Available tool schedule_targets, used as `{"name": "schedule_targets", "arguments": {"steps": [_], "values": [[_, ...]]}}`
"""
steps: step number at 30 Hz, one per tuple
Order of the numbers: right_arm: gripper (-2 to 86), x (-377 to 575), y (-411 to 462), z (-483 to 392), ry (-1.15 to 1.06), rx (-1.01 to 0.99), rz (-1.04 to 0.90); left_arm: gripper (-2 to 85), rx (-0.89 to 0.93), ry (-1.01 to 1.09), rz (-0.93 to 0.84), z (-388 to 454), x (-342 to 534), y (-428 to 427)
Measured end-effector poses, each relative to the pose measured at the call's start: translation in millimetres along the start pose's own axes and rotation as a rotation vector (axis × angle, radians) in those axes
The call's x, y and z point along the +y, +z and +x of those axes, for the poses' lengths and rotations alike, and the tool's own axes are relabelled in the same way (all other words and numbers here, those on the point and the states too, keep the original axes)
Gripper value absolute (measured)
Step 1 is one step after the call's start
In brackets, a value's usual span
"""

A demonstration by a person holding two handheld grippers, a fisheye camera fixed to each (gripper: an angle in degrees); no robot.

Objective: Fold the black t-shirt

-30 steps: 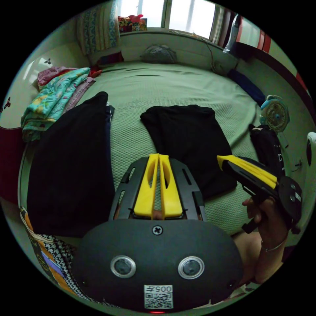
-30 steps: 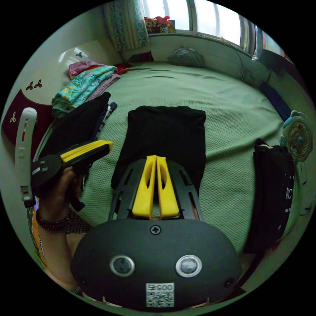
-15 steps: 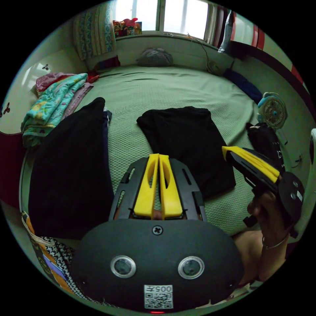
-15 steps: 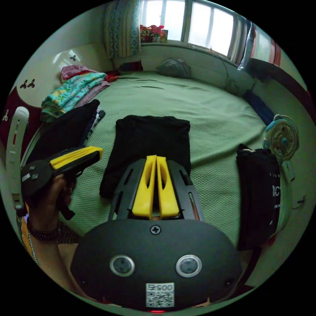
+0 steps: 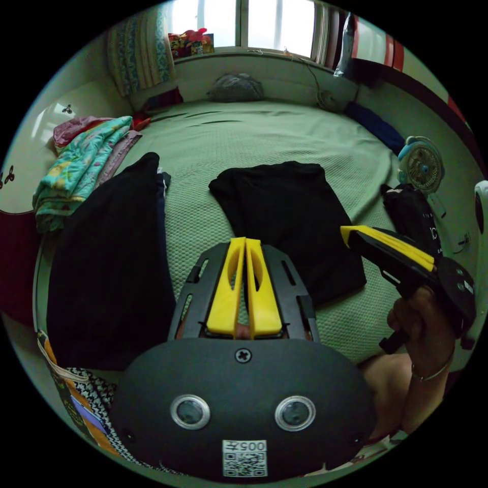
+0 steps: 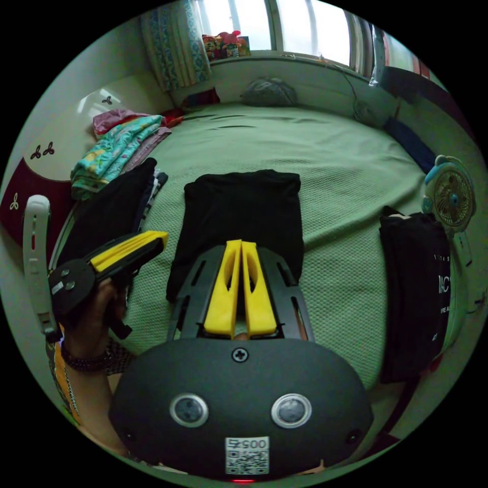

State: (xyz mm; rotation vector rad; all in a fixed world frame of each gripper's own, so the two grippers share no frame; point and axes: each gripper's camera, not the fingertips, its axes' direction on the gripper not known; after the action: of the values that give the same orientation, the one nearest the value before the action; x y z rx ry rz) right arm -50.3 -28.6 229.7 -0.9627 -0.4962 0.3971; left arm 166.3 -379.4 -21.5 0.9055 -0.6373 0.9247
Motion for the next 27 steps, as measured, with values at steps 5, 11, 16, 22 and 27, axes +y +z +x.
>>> {"name": "schedule_targets", "arguments": {"steps": [5, 11, 16, 22, 27], "values": [[-1.1, -5, 3, -4, -0.009, -0.016, -0.009, -0.3, 0.016, -0.006, 0.020, -8, 5, -3], [-1.0, -12, 7, -11, -0.032, -0.046, -0.015, -0.2, 0.030, -0.026, 0.045, -20, 12, -8], [0.4, -16, 10, -20, -0.043, -0.020, 0.009, 0.0, 0.022, -0.050, 0.053, -32, 17, -11], [5.7, -28, 22, -32, -0.047, -0.051, -0.090, 1.6, 0.034, -0.063, 0.039, -48, 24, -14], [8.5, -36, 33, -42, -0.064, -0.133, -0.126, 5.5, 0.012, -0.060, 0.071, -61, 31, -19]]}}
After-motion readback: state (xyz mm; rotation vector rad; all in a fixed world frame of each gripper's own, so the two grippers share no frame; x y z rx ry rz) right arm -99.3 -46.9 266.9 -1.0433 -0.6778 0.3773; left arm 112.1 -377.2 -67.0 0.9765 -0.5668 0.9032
